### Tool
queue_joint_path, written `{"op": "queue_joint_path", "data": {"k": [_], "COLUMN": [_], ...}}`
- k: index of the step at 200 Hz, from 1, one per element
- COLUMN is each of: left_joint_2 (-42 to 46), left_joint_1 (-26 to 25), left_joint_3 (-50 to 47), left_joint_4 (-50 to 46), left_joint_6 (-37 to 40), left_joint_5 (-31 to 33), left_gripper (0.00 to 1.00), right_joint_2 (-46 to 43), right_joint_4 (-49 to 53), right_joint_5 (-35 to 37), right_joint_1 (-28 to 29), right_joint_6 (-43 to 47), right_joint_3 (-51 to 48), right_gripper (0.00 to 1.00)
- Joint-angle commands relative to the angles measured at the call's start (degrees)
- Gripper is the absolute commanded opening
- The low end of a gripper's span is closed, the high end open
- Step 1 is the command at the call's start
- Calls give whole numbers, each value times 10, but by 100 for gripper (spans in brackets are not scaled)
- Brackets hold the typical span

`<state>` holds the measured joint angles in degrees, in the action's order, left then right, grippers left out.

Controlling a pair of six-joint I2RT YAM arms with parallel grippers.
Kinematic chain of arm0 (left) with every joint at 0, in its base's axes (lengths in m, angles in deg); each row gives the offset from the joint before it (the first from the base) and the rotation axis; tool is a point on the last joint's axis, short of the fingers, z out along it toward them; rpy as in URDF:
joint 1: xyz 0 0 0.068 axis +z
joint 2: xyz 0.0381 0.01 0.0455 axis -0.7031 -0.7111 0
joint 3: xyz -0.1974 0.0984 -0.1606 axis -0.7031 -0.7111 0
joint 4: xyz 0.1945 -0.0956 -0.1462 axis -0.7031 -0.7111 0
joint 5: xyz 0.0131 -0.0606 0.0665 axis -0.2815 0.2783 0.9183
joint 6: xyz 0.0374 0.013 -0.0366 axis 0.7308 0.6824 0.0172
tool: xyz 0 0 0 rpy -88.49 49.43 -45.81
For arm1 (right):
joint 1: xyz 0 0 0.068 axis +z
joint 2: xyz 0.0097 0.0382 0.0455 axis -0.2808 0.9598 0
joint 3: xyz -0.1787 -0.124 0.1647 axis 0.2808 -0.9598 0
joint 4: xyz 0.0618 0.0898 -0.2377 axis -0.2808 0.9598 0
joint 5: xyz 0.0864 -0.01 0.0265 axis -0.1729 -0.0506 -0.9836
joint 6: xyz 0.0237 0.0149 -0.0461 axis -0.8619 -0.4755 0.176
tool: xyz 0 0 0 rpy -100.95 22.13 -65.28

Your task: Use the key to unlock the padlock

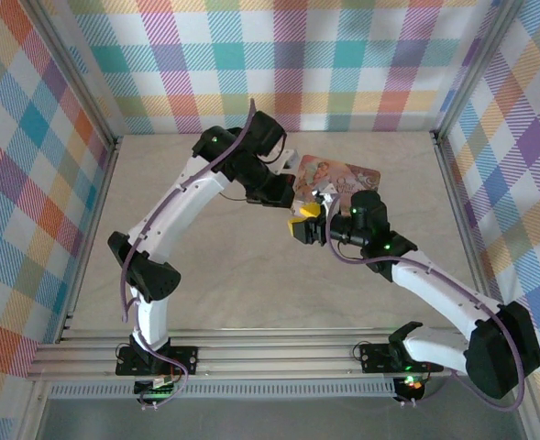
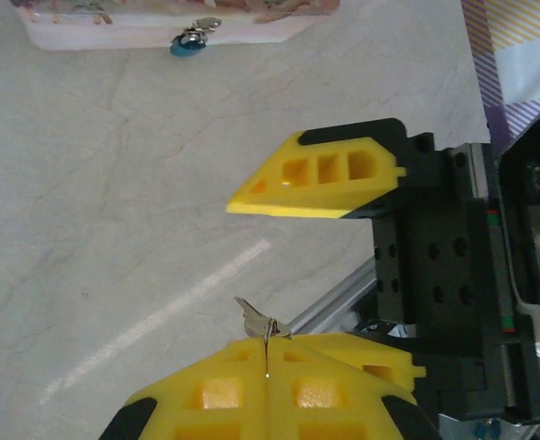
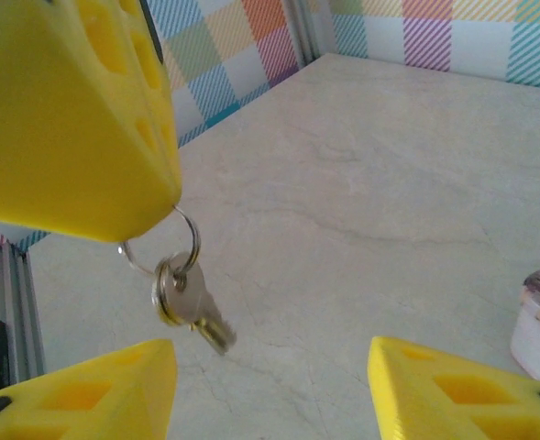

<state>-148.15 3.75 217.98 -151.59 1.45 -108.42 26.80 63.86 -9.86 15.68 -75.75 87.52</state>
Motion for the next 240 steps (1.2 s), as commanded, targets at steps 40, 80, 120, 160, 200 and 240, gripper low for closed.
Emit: {"op": "queue_joint_path", "data": {"k": [40, 80, 120, 160, 200, 240], "left_joint_2": [25, 33, 55, 109, 220, 281], "left_joint_1": [4, 5, 14, 21, 22, 22], "left_joint_3": [-20, -35, -66, -131, -261, -330], "left_joint_4": [28, 36, 68, 162, 340, 408], "left_joint_6": [-34, -42, -53, -28, 12, 117], "left_joint_5": [-40, -37, -47, -43, -21, -76], "left_gripper": [0, 0, 0, 15, 42, 53], "right_joint_2": [-8, -33, -54, -40, 36, 76], "right_joint_4": [-31, -18, 23, 166, 403, 456], "right_joint_5": [-14, -31, -41, -120, -255, -328], "right_joint_1": [6, 6, 6, 1, -37, -38], "right_joint_6": [47, 71, 87, 107, 178, 187], "right_joint_3": [-1, -10, -6, 66, 206, 278], "right_gripper": [34, 10, 0, 0, 0, 0]}}
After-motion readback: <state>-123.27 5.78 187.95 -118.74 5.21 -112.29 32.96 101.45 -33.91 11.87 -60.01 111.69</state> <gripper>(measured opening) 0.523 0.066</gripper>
